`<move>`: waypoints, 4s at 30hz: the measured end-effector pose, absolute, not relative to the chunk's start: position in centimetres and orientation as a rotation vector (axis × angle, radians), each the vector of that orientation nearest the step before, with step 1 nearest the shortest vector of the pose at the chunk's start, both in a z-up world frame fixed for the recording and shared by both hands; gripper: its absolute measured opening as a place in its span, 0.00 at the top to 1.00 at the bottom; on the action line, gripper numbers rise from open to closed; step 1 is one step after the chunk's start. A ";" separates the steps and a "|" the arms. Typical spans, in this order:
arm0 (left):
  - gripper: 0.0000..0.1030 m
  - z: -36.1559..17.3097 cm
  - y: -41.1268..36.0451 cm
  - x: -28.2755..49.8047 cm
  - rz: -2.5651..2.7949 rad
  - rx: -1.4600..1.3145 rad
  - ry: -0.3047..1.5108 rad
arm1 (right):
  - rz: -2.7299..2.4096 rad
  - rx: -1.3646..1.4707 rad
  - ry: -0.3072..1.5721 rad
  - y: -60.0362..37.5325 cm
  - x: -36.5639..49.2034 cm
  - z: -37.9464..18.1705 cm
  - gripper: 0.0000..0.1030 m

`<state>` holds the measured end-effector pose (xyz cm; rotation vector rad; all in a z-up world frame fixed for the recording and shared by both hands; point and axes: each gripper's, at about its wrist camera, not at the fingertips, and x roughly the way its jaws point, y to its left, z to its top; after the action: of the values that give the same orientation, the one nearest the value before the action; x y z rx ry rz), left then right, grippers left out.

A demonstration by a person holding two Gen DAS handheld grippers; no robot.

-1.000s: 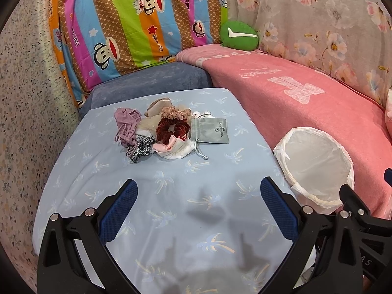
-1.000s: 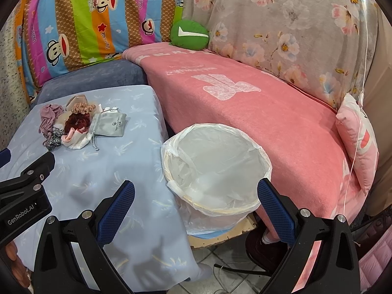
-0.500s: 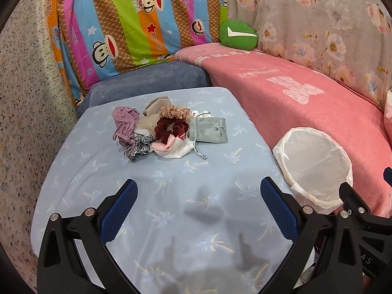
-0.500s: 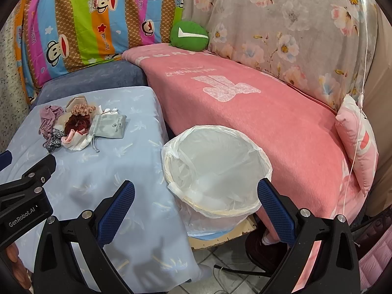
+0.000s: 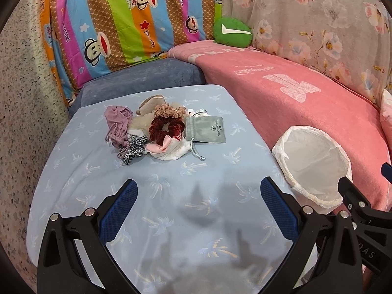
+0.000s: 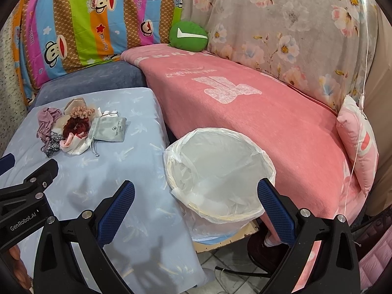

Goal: Collect trash
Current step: 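Grasp the lilac cloth with the left tool while the right tool grasps the beige scrunchie, then carry both items over the white bin and open both tools to drop them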

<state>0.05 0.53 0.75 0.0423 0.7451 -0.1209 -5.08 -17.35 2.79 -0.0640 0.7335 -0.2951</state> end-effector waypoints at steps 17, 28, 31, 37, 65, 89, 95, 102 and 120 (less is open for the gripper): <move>0.07 -0.5 5.3 4.3 -0.095 -0.001 0.764 | -0.247 -0.053 0.737 -13.1 0.9 1.3 0.06; 0.07 -1.6 12.3 10.0 -0.039 -0.077 0.783 | -0.181 -0.034 0.765 -9.5 7.1 -0.3 0.06; 0.07 -1.9 14.6 12.0 -0.033 -0.118 0.787 | -0.151 -0.029 0.762 -8.1 9.0 -0.6 0.06; 0.07 -2.1 17.8 15.8 -0.011 -0.177 0.782 | -0.095 -0.030 0.757 -5.2 13.0 -1.2 0.06; 0.92 -5.2 18.6 21.3 -0.136 -0.238 0.879 | 0.097 0.118 0.933 0.9 24.6 -7.2 0.74; 0.96 4.3 13.1 15.2 -0.245 -0.164 0.663 | 0.105 0.172 0.703 -3.7 15.9 4.4 0.87; 0.96 6.3 9.8 13.1 -0.312 -0.145 0.621 | 0.073 0.177 0.652 -6.7 13.1 7.0 0.87; 0.96 7.7 5.9 11.1 -0.396 -0.121 0.605 | 0.006 0.207 0.611 -11.4 9.3 8.8 0.87; 0.95 7.7 -7.0 7.2 -0.629 -0.011 0.631 | -0.208 0.317 0.603 -24.6 1.8 7.1 0.85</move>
<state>7.22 -7.02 7.70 -0.0108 0.6315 -0.6289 1.82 -24.57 7.13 0.3171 0.6028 -0.2083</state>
